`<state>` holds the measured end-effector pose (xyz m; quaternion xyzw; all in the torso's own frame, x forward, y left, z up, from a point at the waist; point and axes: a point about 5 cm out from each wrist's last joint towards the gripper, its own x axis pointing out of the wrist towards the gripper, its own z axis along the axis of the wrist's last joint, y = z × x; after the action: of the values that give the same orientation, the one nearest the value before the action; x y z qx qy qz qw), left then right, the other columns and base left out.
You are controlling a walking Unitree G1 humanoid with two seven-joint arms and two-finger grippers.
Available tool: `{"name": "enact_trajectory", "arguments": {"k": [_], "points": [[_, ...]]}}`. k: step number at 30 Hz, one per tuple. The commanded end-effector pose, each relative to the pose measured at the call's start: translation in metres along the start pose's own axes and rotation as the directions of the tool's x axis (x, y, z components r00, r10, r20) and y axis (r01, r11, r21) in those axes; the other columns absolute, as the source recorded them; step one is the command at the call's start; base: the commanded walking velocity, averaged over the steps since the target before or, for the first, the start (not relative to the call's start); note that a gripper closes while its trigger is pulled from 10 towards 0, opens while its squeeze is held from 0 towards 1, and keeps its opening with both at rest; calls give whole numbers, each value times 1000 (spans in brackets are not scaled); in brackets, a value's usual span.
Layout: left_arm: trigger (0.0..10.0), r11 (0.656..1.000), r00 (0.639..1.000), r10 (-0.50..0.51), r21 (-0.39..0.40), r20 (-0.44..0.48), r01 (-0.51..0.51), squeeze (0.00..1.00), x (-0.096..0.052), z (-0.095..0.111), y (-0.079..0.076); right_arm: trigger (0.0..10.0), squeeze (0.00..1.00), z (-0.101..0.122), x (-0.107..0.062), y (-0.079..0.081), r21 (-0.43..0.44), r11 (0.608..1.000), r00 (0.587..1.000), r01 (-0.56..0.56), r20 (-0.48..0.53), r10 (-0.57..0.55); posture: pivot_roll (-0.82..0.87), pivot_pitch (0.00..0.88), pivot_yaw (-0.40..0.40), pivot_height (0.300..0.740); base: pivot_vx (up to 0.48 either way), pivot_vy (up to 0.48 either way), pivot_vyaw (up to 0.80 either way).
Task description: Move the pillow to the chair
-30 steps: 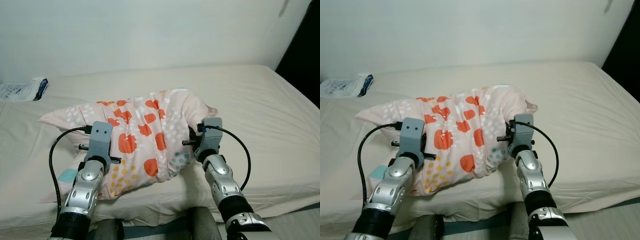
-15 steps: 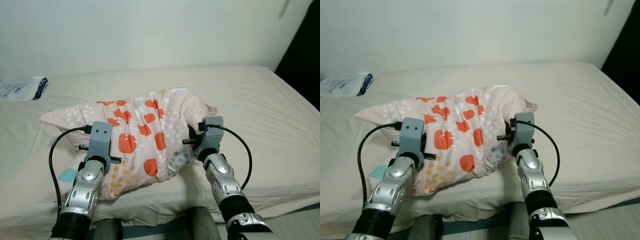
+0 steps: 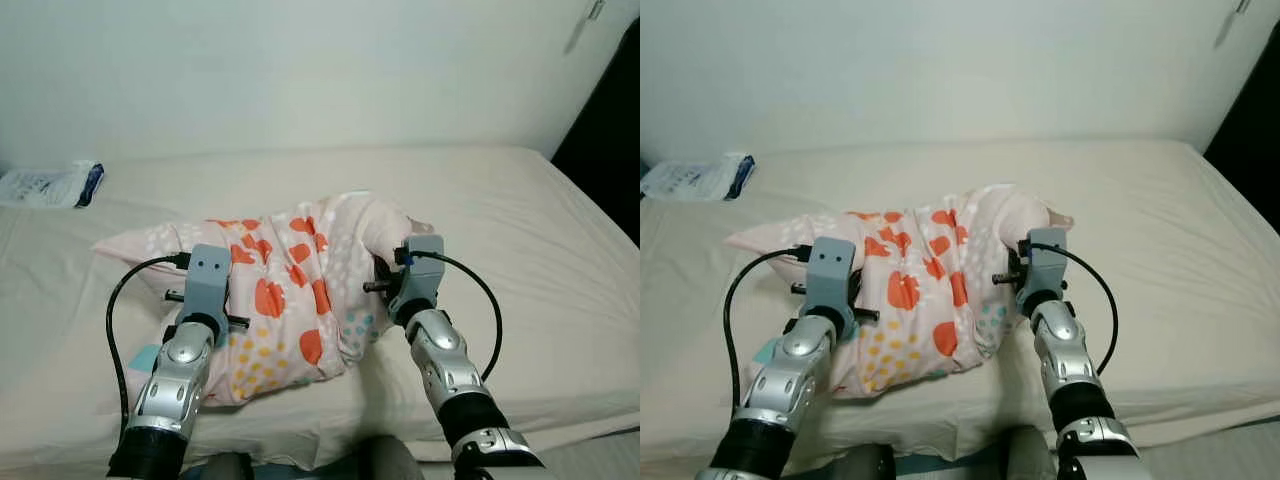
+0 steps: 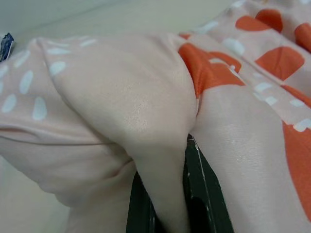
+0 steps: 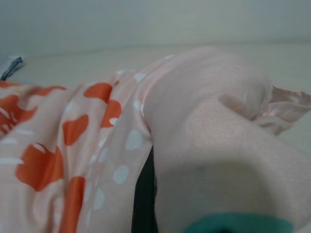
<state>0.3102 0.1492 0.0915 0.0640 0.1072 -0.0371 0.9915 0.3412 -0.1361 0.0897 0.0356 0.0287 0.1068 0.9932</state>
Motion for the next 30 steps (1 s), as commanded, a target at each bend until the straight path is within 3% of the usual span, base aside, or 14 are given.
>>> {"name": "enact_trajectory", "arguments": {"k": [1,30], "points": [[10000,998,997,-58,-13,46,58,0,0,8,-12,10000,0,3,2,15,-9,997,997,-72,16,72,0,63,-37,662,0,0,0],[10000,998,997,-64,-16,52,65,0,2,9,-13,10000,0,7,4,11,-20,998,997,-67,23,67,-7,66,-39,662,0,0,0]]}}
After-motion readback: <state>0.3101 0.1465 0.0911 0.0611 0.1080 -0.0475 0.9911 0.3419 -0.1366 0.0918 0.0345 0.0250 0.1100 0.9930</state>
